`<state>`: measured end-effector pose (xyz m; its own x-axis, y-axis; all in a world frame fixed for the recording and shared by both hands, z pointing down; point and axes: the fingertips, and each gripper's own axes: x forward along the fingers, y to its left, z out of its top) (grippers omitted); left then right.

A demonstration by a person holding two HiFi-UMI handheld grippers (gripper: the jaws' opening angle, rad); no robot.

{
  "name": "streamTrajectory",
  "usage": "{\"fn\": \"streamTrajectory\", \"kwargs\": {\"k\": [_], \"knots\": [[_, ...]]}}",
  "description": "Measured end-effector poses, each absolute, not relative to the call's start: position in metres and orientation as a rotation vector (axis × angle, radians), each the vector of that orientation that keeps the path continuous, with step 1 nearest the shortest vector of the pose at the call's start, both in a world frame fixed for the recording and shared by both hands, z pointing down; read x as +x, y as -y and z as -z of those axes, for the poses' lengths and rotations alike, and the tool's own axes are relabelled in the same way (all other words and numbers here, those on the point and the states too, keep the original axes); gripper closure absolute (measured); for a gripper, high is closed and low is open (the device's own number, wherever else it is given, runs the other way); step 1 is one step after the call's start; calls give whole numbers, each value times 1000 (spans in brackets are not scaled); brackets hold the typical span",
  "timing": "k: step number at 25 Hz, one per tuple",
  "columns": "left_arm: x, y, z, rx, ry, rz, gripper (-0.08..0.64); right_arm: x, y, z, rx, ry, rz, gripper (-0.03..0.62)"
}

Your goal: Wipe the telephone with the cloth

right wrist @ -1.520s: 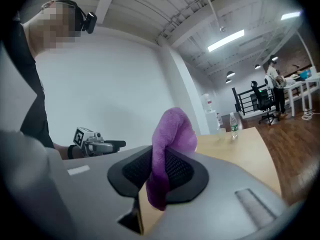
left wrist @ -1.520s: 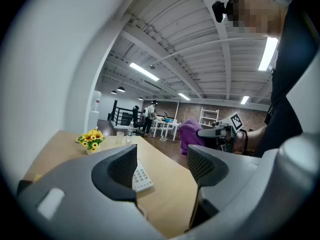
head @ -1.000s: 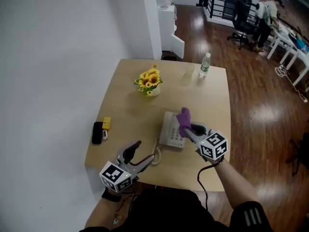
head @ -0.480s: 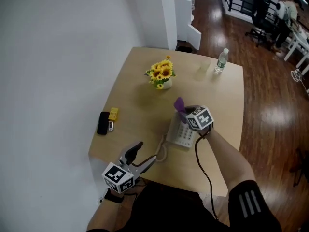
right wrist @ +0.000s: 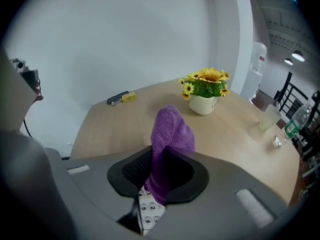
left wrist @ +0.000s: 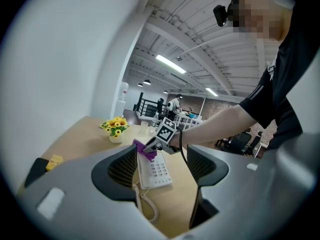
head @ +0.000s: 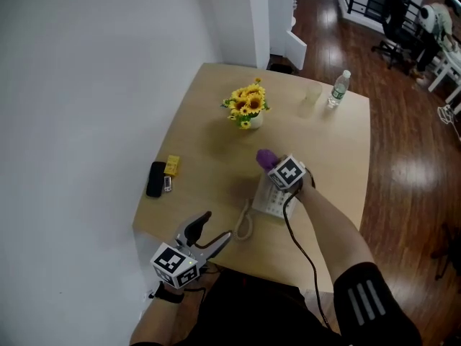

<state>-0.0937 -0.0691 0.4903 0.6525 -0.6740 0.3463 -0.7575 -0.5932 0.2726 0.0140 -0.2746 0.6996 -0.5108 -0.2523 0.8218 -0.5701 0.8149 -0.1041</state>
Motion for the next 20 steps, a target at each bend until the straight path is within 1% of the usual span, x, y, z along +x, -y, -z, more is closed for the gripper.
{"fn": "streamTrajectory", "kwargs": {"k": [7, 13, 20], "knots": [[-96, 76, -491, 2503, 1072, -284, 253, -7, 223, -702, 568, 2144, -404, 520], [-101, 81, -497, 2556, 990, -275, 253, -29, 171, -718, 450, 2074, -199, 520], [-123, 80, -495, 2587, 899, -273, 253, -47, 130, -744, 455, 2019, -274, 520]]}}
